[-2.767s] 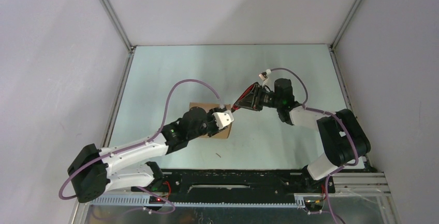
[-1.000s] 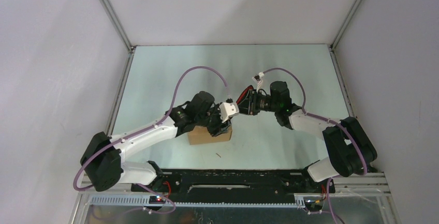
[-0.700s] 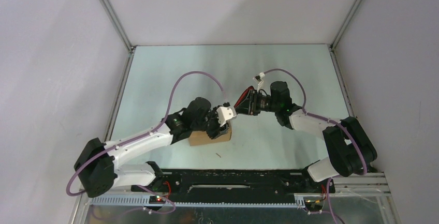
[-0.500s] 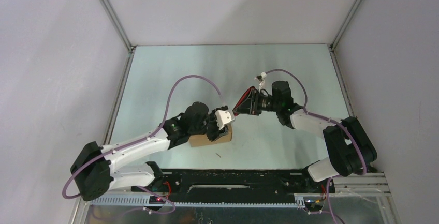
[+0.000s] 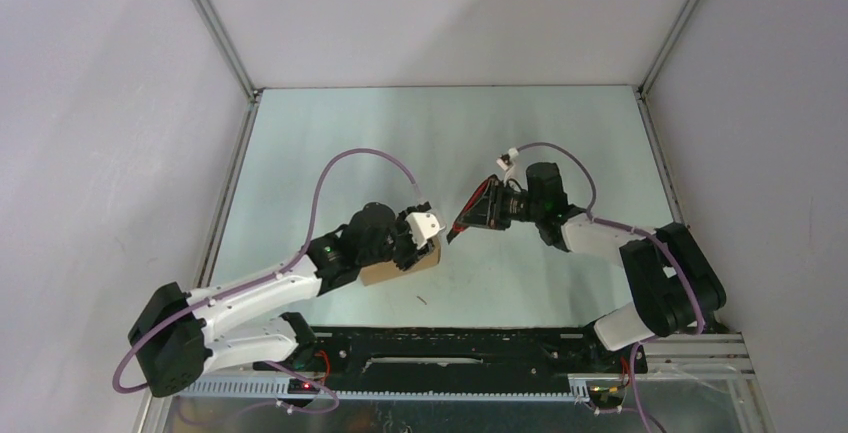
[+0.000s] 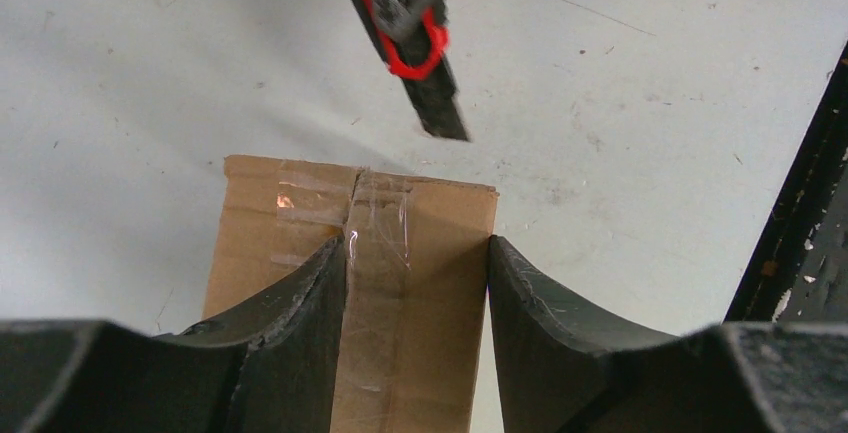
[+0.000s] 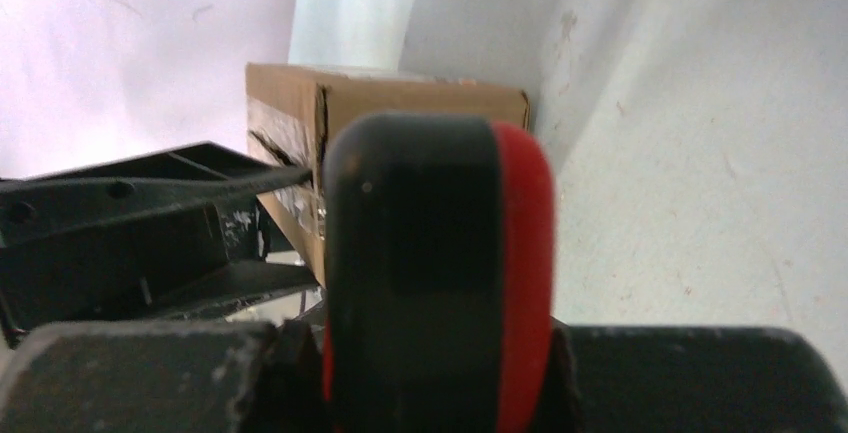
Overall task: Unpack the express box
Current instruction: Cut the express box at the center of the board.
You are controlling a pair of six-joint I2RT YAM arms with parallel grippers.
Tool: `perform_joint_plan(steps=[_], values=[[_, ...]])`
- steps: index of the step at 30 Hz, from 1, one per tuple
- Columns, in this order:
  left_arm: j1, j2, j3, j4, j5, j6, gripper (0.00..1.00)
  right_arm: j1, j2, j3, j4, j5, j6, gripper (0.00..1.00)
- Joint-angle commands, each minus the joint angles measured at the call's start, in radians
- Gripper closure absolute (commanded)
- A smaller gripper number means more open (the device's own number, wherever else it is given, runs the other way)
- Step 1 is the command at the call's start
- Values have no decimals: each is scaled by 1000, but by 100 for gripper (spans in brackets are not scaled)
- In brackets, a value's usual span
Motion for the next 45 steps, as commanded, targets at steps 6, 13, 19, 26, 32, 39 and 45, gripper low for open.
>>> perform_joint_plan(steps=[6,13,19,26,32,39,45], values=[[-9,-53,-35,88,0,-8,100,-12,-42,-47,106,38,81,100],[-44,-62,-24,94,-14,36,100,-14,-172,-126,277,166,243,100],[-55,-48,-10,92,-12,47,100,37,-158,-127,366,211,286,100],[-60,-40,-8,102,-17,46,100,67,-112,-123,415,206,290,100],[-62,-43,-7,109,-23,46,100,81,-88,-116,377,216,263,100],[-62,-44,-8,114,-31,46,100,94,-49,-116,386,200,264,100],[-63,-45,-18,133,-61,50,100,98,-49,-117,373,176,255,100]])
